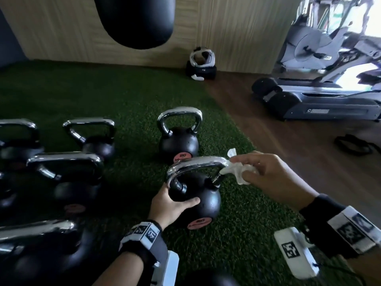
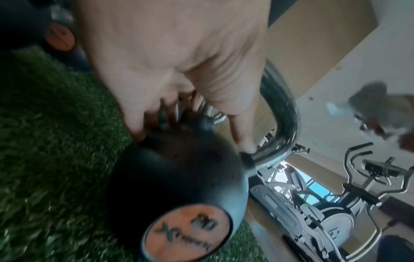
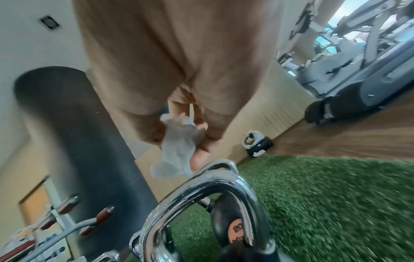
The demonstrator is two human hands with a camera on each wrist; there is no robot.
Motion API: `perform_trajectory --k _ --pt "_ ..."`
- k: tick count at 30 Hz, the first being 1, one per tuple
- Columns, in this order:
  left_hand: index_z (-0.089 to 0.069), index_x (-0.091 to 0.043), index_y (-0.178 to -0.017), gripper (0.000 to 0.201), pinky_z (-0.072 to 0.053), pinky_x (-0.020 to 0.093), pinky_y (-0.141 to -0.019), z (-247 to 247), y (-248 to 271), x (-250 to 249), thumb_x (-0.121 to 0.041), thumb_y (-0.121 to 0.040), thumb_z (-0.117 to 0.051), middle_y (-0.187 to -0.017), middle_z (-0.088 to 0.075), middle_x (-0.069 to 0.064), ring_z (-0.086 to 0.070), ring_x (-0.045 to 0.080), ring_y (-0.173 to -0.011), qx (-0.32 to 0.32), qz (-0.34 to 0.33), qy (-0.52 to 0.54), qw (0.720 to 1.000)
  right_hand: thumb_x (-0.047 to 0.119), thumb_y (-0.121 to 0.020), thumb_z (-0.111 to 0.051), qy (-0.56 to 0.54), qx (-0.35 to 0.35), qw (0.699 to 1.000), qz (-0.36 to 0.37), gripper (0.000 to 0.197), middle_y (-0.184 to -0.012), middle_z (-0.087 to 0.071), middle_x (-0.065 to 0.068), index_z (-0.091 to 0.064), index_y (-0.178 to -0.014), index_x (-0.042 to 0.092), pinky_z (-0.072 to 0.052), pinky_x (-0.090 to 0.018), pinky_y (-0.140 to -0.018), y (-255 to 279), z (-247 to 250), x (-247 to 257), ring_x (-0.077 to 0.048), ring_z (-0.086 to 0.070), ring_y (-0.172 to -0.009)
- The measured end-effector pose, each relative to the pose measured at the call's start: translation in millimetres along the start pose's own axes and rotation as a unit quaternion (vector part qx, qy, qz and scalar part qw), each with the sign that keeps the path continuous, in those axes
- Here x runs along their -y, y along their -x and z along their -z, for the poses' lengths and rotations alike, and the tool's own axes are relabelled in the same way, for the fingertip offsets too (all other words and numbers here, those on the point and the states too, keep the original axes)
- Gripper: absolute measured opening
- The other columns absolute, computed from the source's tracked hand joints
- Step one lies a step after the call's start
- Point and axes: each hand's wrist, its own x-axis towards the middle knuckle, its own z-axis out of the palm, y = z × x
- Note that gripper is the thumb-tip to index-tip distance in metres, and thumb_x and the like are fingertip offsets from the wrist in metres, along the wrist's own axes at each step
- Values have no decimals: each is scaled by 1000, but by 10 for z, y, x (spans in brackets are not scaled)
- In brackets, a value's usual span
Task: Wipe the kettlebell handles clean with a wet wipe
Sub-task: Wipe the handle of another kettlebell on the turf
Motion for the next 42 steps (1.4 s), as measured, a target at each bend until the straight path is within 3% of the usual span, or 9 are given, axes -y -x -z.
perform_trajectory --k 6,12,18,23,29,33,35,40,42 --pt "-66 -28 -122 70 -45 21 -94 -168 -4 172 -59 -63 -90 -120 -71 -10 -63 10 -114 -69 -46 -13 996 16 -87 -80 32 -104 990 86 31 -100 -71 17 -77 -115 29 -50 -17 -71 -252 -236 -114 -6 -66 -78" --pt "-67 -31 -122 73 -49 23 -100 -169 -11 169 -58 -59 -92 -114 -70 -19 -64 2 -110 -91 -55 -1 994 5 -87 -78 77 -123 975 170 39 -101 -72 4 -73 -125 14 -46 -4 -82 -466 -508 -64 -5 -64 -87" --pt "-66 -31 -122 70 -43 19 -96 -171 5 174 -57 -63 -91 -110 -66 -26 -58 -2 -107 -85 -53 2 995 -14 -80 -67 157 -78 946 274 36 -110 -72 -6 -80 -104 10 -60 -35 -81 -601 -878 59 -23 -66 -94" --pt "-67 -31 -119 64 -43 18 -94 -175 6 191 -55 -65 -91 -110 -66 -25 -59 -1 -107 -87 -62 5 994 -18 -81 -68 162 -144 954 207 35 -107 -78 -10 -79 -106 4 -63 -46 -79 -521 -777 -212 -31 -72 -94" --pt "-65 -33 -123 67 -42 19 -96 -180 15 207 -55 -65 -91 -111 -65 -28 -58 -3 -109 -83 -65 23 994 -13 -86 -48 173 -113 960 189 55 -140 -61 -18 -64 -135 3 -49 -46 -110 -336 -914 -183 -31 -54 -137" --pt "-64 -33 -125 69 -43 22 -99 -179 20 213 -56 -65 -90 -116 -65 -25 -56 -1 -112 -77 -57 25 995 -21 -87 -55 98 -207 959 166 52 -123 -67 9 -70 -127 7 -52 -14 -98 -281 -829 -297 -4 -67 -111" --pt "-64 -32 -126 70 -45 25 -101 -183 29 219 -57 -65 -90 -120 -66 -21 -57 2 -114 -78 -55 24 995 -17 -91 -54 79 -238 959 134 45 -115 -76 2 -73 -124 8 -59 -18 -87 -283 -808 -357 -6 -73 -96" --pt "-64 -32 -126 72 -44 24 -100 -181 31 213 -58 -65 -89 -122 -66 -18 -57 4 -116 -78 -46 21 996 -15 -89 -55 66 -247 961 110 47 -123 -73 -2 -72 -126 8 -56 -20 -94 -301 -853 -402 -5 -70 -106" --pt "-64 -31 -126 70 -42 22 -98 -188 36 197 -56 -65 -90 -119 -65 -20 -56 2 -114 -79 -48 25 995 -12 -90 -57 58 -263 960 77 44 -112 -78 -1 -74 -124 12 -59 -18 -80 -305 -845 -488 -3 -73 -89"
